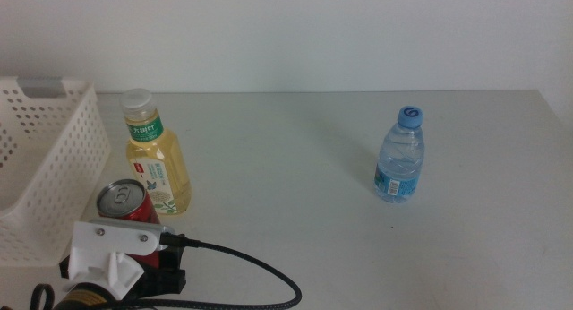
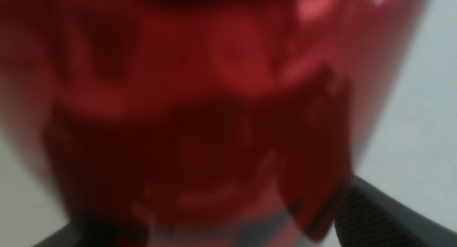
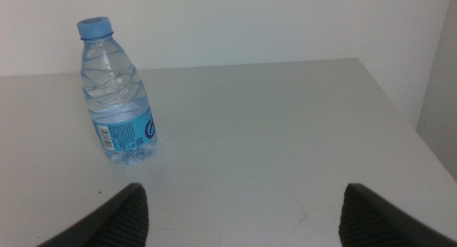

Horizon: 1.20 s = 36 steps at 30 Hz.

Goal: Use arms to grab the bottles and put them into the dustbin to the left of the table.

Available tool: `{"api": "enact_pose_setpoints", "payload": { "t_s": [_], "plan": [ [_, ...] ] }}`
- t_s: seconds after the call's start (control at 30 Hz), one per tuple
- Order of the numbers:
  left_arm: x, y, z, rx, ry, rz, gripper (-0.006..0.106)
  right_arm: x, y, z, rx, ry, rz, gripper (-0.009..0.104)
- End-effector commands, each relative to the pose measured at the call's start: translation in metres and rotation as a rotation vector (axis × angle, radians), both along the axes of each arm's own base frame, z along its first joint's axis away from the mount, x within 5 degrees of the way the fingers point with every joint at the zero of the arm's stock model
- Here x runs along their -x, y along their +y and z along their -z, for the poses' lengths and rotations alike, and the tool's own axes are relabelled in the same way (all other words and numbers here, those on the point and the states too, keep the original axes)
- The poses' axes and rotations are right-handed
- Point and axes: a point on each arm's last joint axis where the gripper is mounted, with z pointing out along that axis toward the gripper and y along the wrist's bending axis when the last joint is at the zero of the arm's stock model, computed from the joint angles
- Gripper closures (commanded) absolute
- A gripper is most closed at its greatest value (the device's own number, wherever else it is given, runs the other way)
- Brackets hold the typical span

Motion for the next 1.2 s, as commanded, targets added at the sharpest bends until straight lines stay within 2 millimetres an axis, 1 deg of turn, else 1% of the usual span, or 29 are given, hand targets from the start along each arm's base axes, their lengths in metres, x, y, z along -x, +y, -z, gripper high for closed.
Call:
{"api": "enact_pose_setpoints", "payload": {
  "t_s": [0.0,0.27,0.5,0.67,0.77,0.87,1.03,1.13,1.17],
  "plan": [
    [-0.011,-0.002,-0.023,0.057,-0.219,-0.028,0.008,0.001,0.0,-0.012,0.018,-0.11,0.002,0.001],
    [-0.013,-0.002,-0.024,0.059,-0.226,-0.046,0.008,0.001,0.0,-0.012,0.018,-0.11,0.002,0.001],
    [-0.012,-0.001,-0.036,0.059,-0.277,-0.045,0.008,0.001,0.0,-0.012,0.018,-0.11,0.002,0.001],
    [-0.012,0.001,-0.038,0.041,-0.291,-0.055,0.008,0.001,0.0,-0.012,0.018,-0.11,0.002,0.001],
    [-0.012,0.0,-0.038,0.041,-0.291,-0.052,0.011,0.001,0.0,-0.012,0.018,-0.11,0.002,0.001],
    [-0.012,0.0,-0.038,0.041,-0.291,-0.043,0.025,0.001,0.0,-0.012,0.018,-0.11,0.002,0.001],
    [-0.011,-0.004,-0.04,0.043,-0.299,-0.002,0.065,0.001,0.0,-0.012,0.018,-0.11,0.002,0.001],
    [-0.01,-0.003,-0.045,0.06,-0.3,-0.007,0.087,0.001,0.0,-0.012,0.018,-0.11,0.002,0.001],
    [-0.009,-0.002,-0.047,0.067,-0.301,-0.012,0.093,0.001,0.0,-0.012,0.018,-0.11,0.002,0.001]
  ]
}}
